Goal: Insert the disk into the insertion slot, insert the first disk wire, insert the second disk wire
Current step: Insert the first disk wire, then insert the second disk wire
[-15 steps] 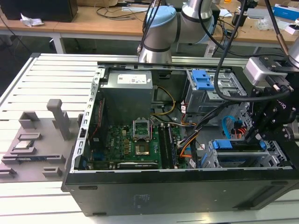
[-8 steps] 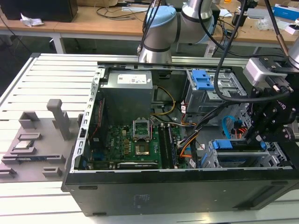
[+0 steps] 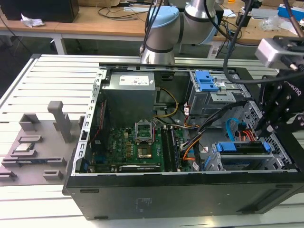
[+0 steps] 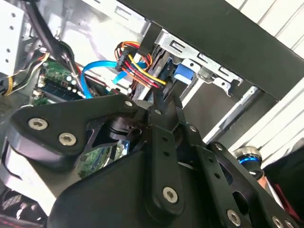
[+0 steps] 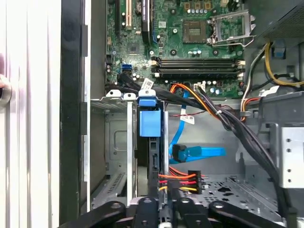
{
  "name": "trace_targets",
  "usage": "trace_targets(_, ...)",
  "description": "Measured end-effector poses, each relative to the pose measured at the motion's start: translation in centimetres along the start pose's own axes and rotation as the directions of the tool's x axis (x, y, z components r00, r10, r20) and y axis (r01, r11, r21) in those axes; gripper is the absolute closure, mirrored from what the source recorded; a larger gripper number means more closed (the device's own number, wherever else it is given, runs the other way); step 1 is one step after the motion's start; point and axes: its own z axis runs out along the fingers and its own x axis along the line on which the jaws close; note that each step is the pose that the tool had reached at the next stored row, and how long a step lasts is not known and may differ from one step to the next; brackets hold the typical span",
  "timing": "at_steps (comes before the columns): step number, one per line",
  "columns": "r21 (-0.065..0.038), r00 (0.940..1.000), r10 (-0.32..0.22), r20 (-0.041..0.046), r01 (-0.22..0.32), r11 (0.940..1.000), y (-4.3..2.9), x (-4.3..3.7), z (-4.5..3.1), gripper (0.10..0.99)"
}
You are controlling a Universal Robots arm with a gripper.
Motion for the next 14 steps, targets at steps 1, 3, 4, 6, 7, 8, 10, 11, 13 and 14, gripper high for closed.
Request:
trace_targets(1,0.0,1.0,0.0,0.0002,0.0,1.0,0.04,-0.06,-0.81,0.98)
trace_targets(3,0.0,1.0,0.0,0.0,0.0,1.0,0.09,-0.05,-1.82,0.98)
trace_targets(4,0.0,1.0,0.0,0.0001,0.0,1.0,0.09,-0.04,-1.88,0.98)
trace_targets(6,0.0,1.0,0.0,0.0003,0.0,1.0,0.09,-0.05,-1.89,0.98)
trace_targets(7,0.0,1.0,0.0,0.0001,0.0,1.0,0.09,-0.05,-1.9,0.98)
trace_targets(8,0.0,1.0,0.0,0.0001,0.0,1.0,0.09,-0.05,-1.9,0.98)
trace_targets(10,0.0,1.0,0.0,0.0001,0.0,1.0,0.09,-0.04,-1.9,0.98)
trace_targets(11,0.0,1.0,0.0,0.0,0.0,1.0,0.09,-0.04,-1.91,0.98)
trace_targets(13,0.0,1.0,0.0,0.0001,0.0,1.0,0.09,-0.05,-1.91,0.98)
trace_targets(14,0.0,1.0,0.0,0.0,0.0,1.0,0.09,-0.05,-1.91,0.973)
